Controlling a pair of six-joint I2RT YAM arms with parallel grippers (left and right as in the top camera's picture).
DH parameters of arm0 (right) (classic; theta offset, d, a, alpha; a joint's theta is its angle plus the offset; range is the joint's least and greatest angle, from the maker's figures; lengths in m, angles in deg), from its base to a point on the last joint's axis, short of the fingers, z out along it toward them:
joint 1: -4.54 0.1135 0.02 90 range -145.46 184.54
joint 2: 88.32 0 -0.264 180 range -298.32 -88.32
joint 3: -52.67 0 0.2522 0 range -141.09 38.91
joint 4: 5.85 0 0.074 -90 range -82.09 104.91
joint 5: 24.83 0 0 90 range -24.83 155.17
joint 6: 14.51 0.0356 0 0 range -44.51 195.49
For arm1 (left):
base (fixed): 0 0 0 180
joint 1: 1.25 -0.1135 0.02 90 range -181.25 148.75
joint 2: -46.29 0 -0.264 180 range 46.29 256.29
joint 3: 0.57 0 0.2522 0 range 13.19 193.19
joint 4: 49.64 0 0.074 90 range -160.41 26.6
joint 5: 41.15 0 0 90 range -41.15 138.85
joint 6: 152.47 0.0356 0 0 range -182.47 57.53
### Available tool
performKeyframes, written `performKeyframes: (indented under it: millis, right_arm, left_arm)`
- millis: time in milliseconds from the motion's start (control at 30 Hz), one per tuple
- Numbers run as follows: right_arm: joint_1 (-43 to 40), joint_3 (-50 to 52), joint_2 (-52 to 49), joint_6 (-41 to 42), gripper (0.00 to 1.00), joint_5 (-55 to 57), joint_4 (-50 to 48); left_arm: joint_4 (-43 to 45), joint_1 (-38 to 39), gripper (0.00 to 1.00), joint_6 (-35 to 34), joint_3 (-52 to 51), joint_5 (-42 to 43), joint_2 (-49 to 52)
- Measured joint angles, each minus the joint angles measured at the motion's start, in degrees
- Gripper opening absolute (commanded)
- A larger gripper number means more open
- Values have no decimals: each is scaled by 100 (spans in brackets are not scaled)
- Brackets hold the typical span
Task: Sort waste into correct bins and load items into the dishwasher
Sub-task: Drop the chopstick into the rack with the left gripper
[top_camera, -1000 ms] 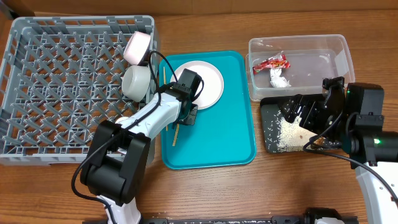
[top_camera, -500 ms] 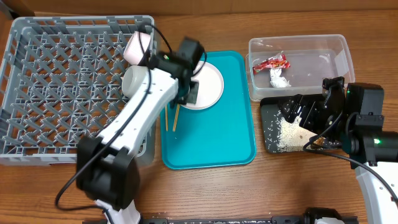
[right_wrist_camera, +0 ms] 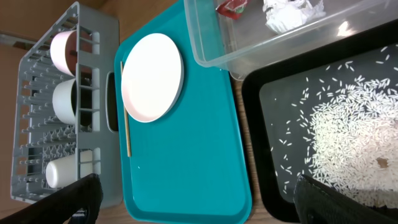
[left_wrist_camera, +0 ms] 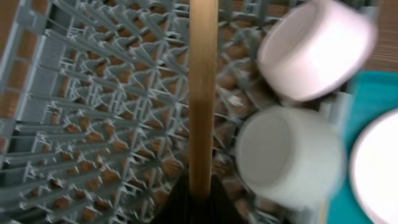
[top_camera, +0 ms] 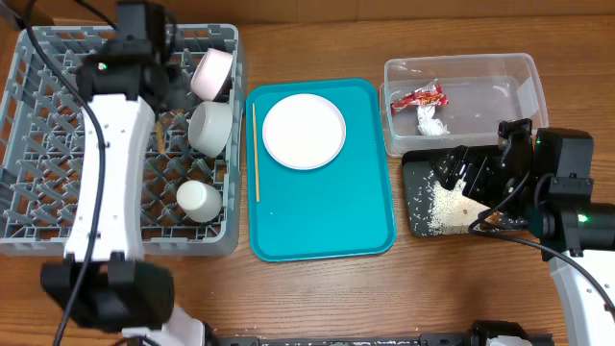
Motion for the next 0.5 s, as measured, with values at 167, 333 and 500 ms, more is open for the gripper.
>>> performKeyframes:
  millis: [167,333,500]
  right_arm:
    - [0,0,0,2,100,0,0]
    - [2,0,0,2,100,0,0]
    - [0,0,0,0,100,2,2]
  left_arm:
    - [505,-367,19,555,-4,-9,903]
    - [590,-374,61,763,-44,-9,1502]
    - [356,-372,61,798,31,-7,1517]
